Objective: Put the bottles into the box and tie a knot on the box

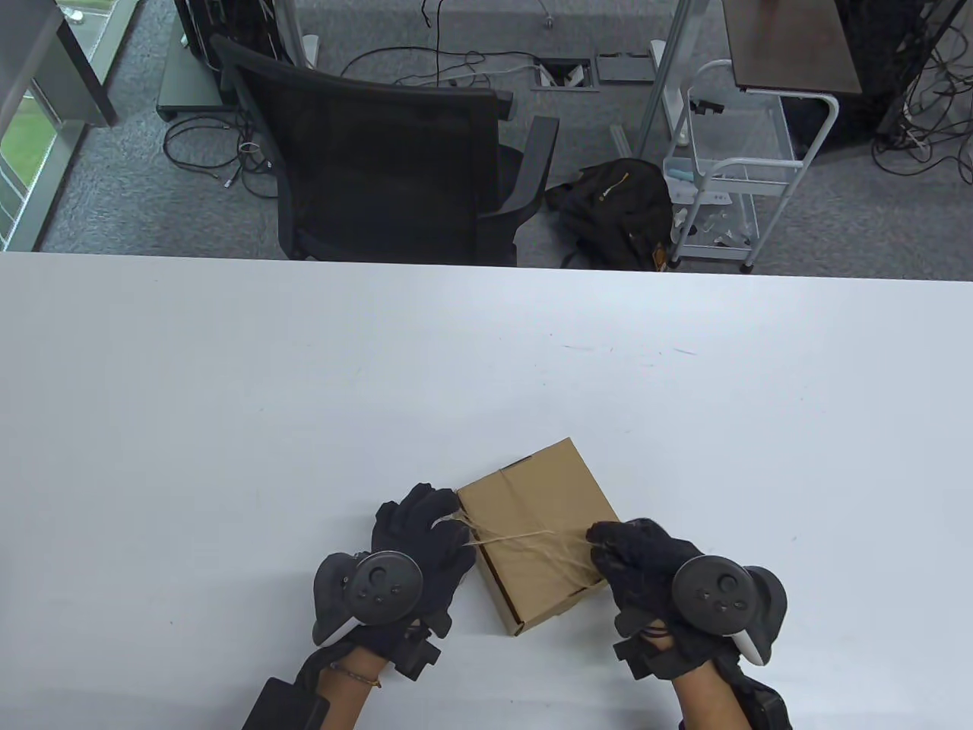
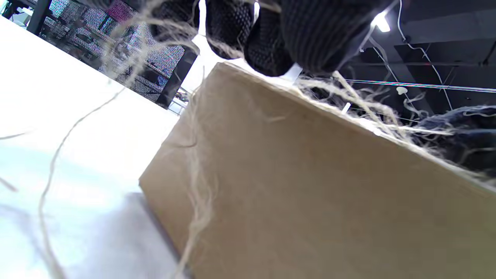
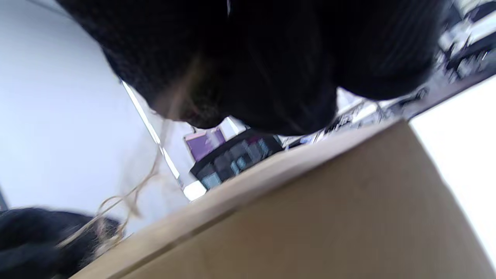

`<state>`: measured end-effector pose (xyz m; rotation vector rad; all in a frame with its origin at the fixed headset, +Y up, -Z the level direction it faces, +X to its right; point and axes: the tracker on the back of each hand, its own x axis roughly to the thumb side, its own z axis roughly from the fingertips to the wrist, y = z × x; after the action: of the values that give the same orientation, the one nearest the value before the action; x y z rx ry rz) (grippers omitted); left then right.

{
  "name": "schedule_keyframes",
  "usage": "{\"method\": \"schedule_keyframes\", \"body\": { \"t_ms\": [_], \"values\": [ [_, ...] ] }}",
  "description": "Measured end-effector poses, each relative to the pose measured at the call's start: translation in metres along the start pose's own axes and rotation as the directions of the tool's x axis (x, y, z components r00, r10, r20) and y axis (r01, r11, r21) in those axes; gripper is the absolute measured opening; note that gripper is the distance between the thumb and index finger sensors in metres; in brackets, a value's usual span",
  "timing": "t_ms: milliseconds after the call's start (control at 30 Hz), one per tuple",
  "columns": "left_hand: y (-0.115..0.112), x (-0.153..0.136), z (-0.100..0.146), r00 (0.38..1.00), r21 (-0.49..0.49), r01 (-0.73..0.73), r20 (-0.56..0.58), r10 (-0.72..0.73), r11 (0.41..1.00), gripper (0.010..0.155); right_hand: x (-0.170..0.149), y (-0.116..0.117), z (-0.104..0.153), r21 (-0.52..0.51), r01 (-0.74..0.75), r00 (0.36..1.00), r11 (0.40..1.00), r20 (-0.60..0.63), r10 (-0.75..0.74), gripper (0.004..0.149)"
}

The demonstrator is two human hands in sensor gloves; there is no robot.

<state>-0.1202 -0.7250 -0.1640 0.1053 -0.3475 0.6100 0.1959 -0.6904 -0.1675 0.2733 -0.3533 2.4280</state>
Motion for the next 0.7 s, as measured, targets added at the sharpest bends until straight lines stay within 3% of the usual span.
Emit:
{"method": "schedule_keyframes", "body": {
  "t_ms": [100,200,233,333,433,500,600,700],
  "values": [
    [-0.008,-0.003,-0.003,0.999,-0.047,0.018,-0.03,-0.019,0.999,0.046,-0.017,0.016,-0.002,0.157,0.041,0.99,0.987,-0.139,-0.019,0.037],
    [-0.016,-0.007,-0.006,0.997,-0.118,0.04,-0.06,-0.047,0.992,0.046,-0.028,0.025,-0.002,0.151,0.198,0.969,0.968,-0.178,-0.171,0.037],
    [-0.017,-0.011,-0.006,0.997,-0.127,0.015,-0.077,-0.025,0.992,0.047,-0.028,0.025,-0.001,0.158,0.238,0.955,0.958,-0.219,-0.201,0.037],
    [-0.014,-0.023,-0.007,0.985,-0.088,-0.109,-0.143,0.096,0.99,0.046,-0.026,0.022,0.001,0.236,0.17,0.97,0.957,-0.209,-0.121,0.036],
    [-0.013,-0.036,-0.006,0.948,-0.092,-0.264,-0.21,0.241,0.96,0.046,-0.033,0.022,0.001,0.269,0.276,0.942,0.923,-0.267,-0.204,0.036],
    [-0.009,-0.042,-0.005,0.945,-0.099,-0.272,-0.214,0.247,0.957,0.046,-0.046,0.022,0.002,0.219,0.388,0.892,0.895,-0.336,-0.304,0.037],
    [0.001,-0.047,-0.004,0.948,-0.053,-0.254,-0.212,0.238,0.966,0.046,-0.061,0.023,0.006,0.118,0.653,0.715,0.748,-0.421,-0.558,0.038],
    [0.008,-0.05,-0.004,0.943,-0.025,-0.274,-0.202,0.263,0.962,0.046,-0.068,0.026,0.007,0.057,0.776,0.584,0.629,-0.442,-0.681,0.039]
  ]
}}
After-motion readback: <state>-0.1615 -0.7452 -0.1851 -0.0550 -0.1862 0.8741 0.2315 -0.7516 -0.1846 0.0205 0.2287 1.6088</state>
